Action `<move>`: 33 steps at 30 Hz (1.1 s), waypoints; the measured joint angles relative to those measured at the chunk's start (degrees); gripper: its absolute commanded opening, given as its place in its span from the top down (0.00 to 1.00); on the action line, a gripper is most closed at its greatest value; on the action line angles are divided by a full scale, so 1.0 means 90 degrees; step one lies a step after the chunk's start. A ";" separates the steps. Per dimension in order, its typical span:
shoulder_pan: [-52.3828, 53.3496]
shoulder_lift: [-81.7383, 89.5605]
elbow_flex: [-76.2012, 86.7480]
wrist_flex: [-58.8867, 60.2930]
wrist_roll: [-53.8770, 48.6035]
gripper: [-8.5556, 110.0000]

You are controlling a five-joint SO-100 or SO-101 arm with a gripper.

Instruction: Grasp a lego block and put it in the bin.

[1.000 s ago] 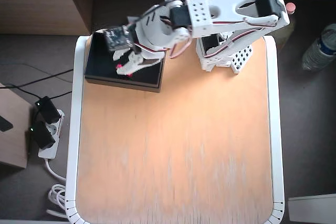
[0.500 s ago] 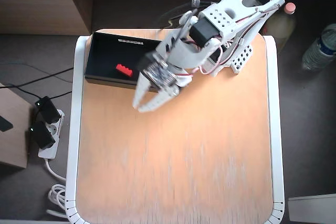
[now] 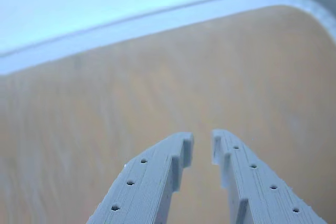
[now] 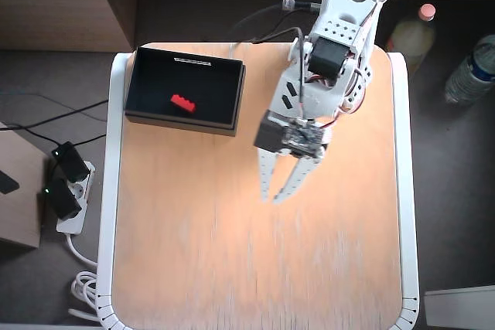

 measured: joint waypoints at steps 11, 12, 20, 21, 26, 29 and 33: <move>-0.0820 0.1748 0.1992 0.0156 -0.0146 0.93; -0.0889 0.1777 0.2041 0.0195 -0.0195 0.93; -0.1260 0.2187 0.2783 0.0352 -0.0303 0.93; -0.1299 0.2236 0.2871 0.0352 -0.0342 0.93; -0.1475 0.2275 0.3193 0.0596 -0.0479 0.93; -0.1523 0.2305 0.3359 0.0693 -0.0557 0.93; -0.1523 0.2314 0.3643 0.0830 -0.0732 0.93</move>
